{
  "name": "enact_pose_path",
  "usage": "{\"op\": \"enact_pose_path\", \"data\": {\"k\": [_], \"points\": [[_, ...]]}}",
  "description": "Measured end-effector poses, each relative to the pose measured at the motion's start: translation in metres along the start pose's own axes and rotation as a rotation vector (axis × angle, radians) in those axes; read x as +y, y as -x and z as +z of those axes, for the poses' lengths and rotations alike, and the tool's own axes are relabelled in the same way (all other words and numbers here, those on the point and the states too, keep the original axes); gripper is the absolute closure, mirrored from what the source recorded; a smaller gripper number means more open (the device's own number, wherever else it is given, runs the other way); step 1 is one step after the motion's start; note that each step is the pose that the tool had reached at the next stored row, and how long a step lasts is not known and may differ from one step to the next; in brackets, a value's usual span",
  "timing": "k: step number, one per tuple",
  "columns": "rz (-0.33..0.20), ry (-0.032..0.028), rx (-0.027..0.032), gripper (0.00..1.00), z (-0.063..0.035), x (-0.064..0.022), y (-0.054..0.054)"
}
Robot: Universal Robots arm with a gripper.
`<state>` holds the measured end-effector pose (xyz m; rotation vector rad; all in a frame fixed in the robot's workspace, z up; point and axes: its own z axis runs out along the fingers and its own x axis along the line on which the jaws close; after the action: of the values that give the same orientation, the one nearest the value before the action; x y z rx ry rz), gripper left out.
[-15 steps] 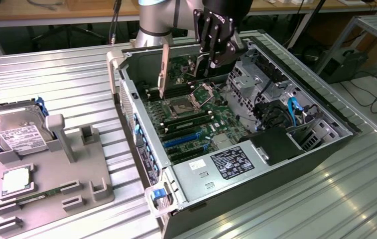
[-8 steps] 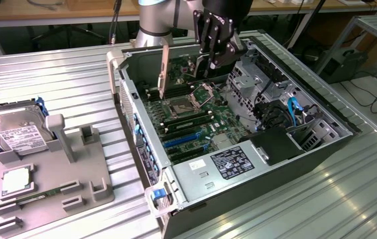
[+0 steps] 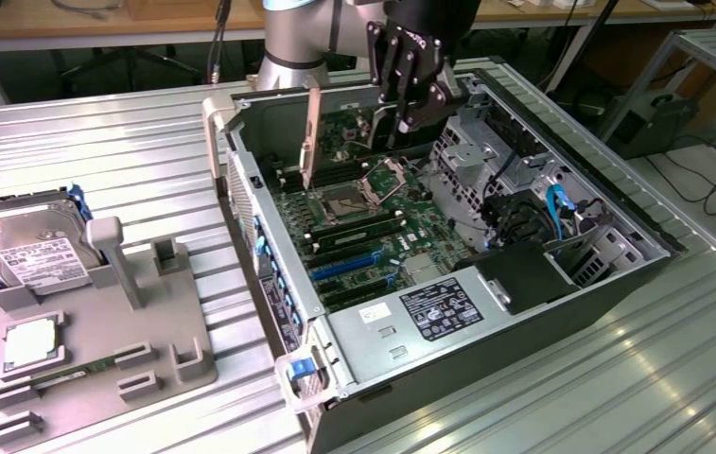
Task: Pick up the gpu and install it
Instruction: 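Insert the gpu into the slot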
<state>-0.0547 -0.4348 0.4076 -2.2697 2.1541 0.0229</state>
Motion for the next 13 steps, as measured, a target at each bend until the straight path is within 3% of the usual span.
{"op": "enact_pose_path", "data": {"k": [13], "points": [[0.000,0.0000,0.0000,0.72,0.0038,0.0000,-0.0001]]}}
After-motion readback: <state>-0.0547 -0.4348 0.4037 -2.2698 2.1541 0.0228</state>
